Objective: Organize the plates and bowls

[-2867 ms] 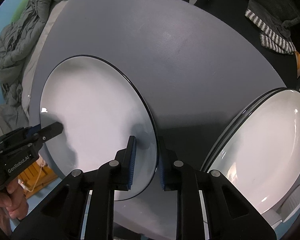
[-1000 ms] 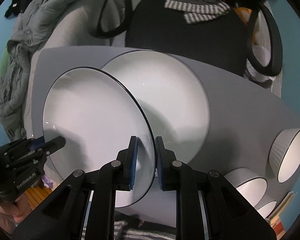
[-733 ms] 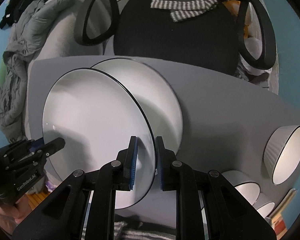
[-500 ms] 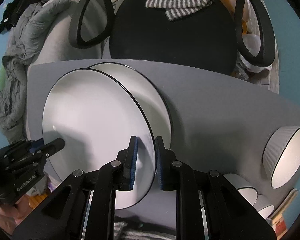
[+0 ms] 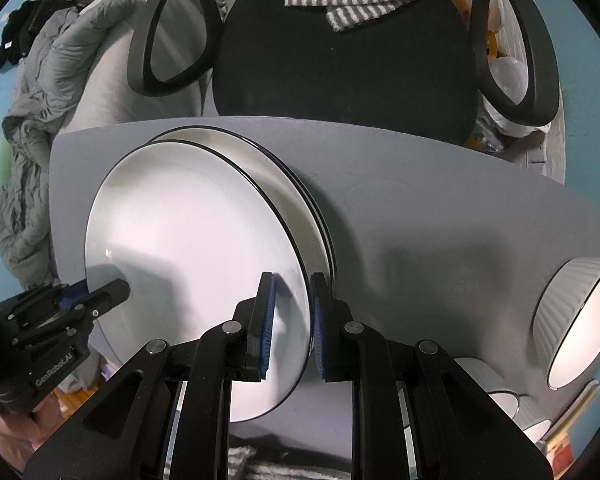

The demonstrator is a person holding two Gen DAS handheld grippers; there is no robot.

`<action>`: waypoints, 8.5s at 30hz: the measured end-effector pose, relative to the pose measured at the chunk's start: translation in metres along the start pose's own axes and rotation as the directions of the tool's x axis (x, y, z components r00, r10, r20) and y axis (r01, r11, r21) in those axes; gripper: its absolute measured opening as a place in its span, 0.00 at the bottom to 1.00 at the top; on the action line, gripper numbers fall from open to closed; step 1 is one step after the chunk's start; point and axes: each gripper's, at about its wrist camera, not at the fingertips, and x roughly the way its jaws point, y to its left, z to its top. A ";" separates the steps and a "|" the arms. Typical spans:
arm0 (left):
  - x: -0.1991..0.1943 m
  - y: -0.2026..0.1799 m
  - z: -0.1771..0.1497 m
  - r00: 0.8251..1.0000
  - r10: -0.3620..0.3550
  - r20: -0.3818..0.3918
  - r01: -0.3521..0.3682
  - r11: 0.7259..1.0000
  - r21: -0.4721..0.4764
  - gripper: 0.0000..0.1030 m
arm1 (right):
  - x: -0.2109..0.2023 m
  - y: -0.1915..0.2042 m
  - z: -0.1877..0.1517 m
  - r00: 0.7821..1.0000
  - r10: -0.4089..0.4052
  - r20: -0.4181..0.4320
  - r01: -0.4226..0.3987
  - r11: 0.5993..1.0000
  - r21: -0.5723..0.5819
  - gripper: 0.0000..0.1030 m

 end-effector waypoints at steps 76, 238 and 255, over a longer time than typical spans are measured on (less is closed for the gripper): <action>-0.108 -0.022 -0.085 0.939 0.058 0.338 -0.100 0.989 0.108 0.50 | -0.072 0.039 -0.083 0.935 -0.237 0.263 0.272 0.957 -0.104 0.63; 0.029 -0.202 -0.102 0.998 -0.043 0.040 0.029 0.957 0.289 0.07 | -0.047 -0.135 -0.157 0.971 -0.121 0.207 0.105 0.991 0.084 0.05; -0.007 -0.218 -0.093 0.992 -0.060 0.113 0.019 0.941 0.339 0.08 | -0.097 -0.151 -0.159 0.959 -0.112 0.261 0.085 0.990 0.113 0.05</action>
